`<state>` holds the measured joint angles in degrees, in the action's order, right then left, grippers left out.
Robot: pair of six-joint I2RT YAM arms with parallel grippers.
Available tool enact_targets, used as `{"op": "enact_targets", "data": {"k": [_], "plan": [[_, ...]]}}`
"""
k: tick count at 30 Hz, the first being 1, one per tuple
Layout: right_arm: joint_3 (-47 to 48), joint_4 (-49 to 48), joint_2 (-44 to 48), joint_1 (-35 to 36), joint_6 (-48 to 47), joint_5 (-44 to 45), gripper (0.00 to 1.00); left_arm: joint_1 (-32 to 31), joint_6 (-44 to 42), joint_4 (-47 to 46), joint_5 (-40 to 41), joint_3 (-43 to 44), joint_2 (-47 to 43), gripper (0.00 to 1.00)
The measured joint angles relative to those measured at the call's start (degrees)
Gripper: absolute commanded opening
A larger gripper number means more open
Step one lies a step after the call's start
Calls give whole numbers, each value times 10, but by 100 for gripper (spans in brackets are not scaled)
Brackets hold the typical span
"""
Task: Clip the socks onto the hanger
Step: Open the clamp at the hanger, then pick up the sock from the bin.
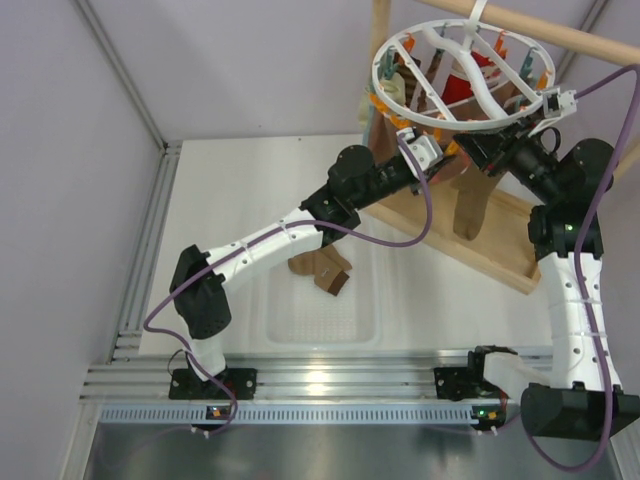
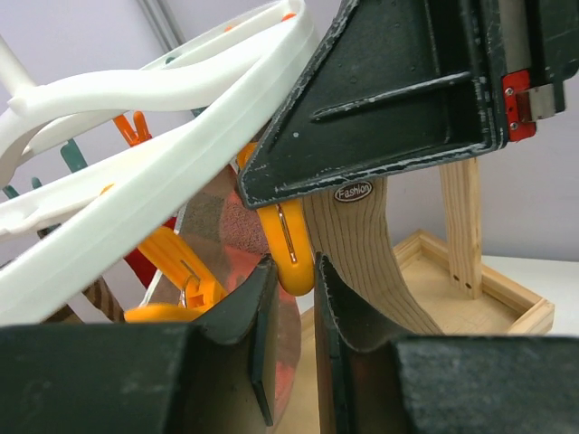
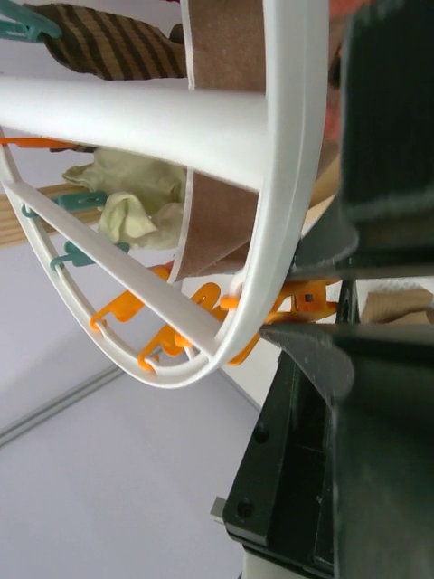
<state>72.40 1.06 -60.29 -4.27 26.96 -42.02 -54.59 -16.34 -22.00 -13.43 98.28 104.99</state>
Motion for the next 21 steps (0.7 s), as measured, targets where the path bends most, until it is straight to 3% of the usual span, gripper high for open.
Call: {"op": "enact_targets", "data": {"k": [1, 5, 8, 13, 21], "plan": [[0, 2, 0, 0, -1, 7, 1, 0, 2, 1, 0, 0, 0, 12], [0, 3, 0, 0, 1, 14, 0, 0, 7, 12, -1, 0, -7, 39], [0, 3, 0, 0, 2, 20, 0, -3, 15, 50, -18, -17, -29, 54], [0, 3, 0, 0, 2, 27, 0, -4, 40, 151, -63, -88, -112, 69], [0, 3, 0, 0, 2, 29, 0, 100, 52, 345, -215, -218, -288, 69]]}}
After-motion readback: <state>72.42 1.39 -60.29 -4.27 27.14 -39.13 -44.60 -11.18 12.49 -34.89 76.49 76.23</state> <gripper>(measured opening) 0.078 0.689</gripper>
